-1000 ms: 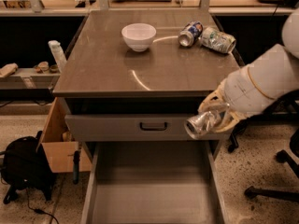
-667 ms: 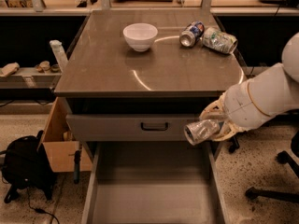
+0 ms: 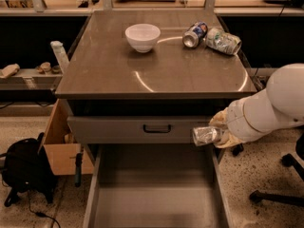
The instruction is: Place redbull can into middle drawer
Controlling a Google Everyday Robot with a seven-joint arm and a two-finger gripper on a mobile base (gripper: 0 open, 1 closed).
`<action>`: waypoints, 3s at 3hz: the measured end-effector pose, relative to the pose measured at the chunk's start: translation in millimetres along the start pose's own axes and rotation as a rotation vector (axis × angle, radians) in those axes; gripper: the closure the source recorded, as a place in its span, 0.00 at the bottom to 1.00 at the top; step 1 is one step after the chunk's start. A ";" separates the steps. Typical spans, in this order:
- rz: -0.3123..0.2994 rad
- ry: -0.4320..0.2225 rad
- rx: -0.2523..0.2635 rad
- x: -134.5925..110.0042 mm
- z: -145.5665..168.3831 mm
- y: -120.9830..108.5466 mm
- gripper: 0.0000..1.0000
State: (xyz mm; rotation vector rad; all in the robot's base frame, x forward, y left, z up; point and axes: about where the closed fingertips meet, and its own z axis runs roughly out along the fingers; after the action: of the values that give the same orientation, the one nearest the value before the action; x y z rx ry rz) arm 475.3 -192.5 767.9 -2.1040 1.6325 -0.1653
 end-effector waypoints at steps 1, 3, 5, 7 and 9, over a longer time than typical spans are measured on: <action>0.112 0.040 -0.007 15.7 18.2 6.8 1.00; 0.197 0.067 -0.012 26.2 30.1 12.1 1.00; 0.277 0.033 -0.065 42.8 71.3 46.8 1.00; 0.348 -0.025 -0.127 47.0 113.6 87.9 1.00; 0.432 -0.118 -0.256 35.1 182.8 147.2 1.00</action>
Offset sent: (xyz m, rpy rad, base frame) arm 0.0103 -0.0271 -0.0528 0.0100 0.0841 -0.2669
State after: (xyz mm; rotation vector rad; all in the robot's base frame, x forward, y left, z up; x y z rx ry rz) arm 423.1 -199.8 536.4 -1.8325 2.0737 0.3164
